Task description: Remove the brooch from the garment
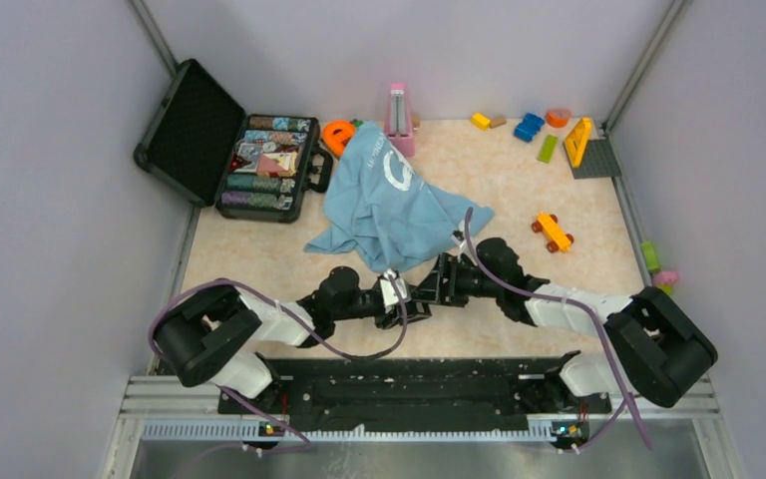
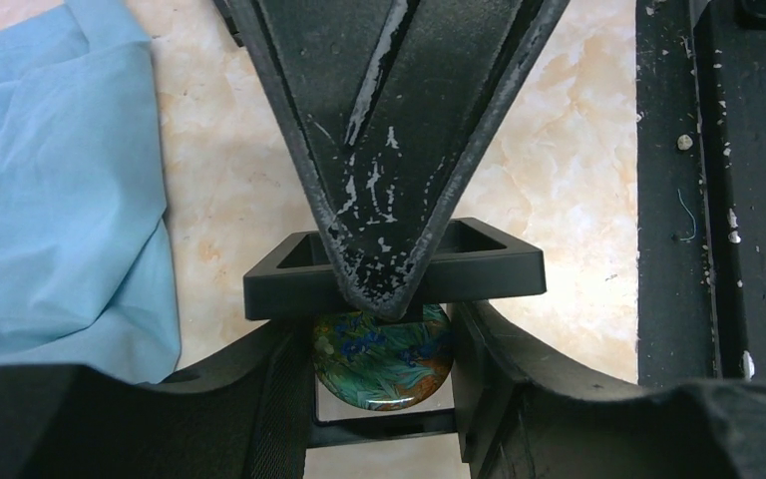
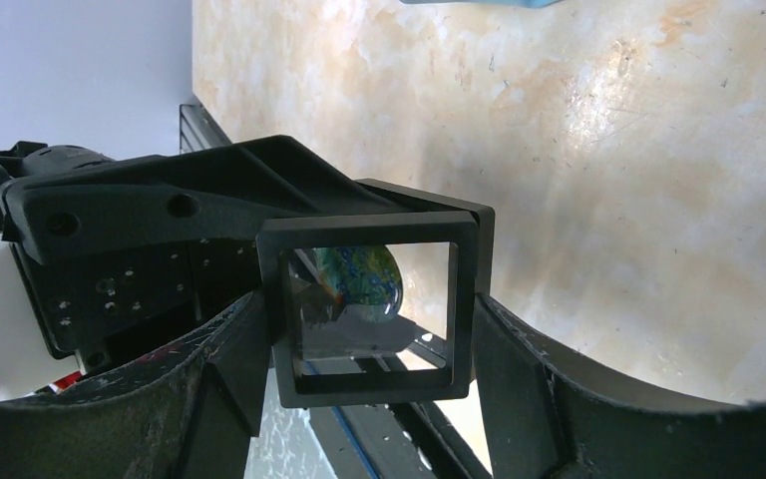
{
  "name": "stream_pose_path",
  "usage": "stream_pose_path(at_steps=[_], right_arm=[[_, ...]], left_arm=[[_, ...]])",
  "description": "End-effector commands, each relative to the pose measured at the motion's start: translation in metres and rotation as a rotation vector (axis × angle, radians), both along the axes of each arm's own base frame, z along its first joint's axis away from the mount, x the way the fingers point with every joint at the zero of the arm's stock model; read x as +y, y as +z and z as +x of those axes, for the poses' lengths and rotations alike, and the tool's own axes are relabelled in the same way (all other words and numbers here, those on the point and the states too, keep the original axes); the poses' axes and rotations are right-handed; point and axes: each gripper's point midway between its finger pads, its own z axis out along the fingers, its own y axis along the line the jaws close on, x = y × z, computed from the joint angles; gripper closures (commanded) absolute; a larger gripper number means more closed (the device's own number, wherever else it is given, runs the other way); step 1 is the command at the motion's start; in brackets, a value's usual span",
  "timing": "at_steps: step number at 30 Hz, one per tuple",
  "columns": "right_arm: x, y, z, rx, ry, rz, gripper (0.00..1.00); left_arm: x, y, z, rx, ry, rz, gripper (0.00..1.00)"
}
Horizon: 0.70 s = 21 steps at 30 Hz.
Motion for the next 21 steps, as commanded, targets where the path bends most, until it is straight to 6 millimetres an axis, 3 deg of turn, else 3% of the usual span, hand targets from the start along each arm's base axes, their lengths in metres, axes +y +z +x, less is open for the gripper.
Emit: stream_pose_path(at_steps=[1, 16, 21], right_arm=[[0.006, 0.012, 0.006, -0.045, 0.01, 0.048, 0.58], [0.007, 0.007, 0.01, -0.04, -0.002, 0.039, 0.59], [0.006, -0.001, 0.013, -0.033, -0.02, 0.024, 0.59]], left_arm=[[-0.014, 0.016, 0.0, -0.034, -0.051, -0.058, 0.99], [-0.012, -0.005, 0.005, 0.004, -0.015, -0.013, 0.85], [-0.014, -0.01, 0.01, 0.004, -0.002, -0.007, 0.85]])
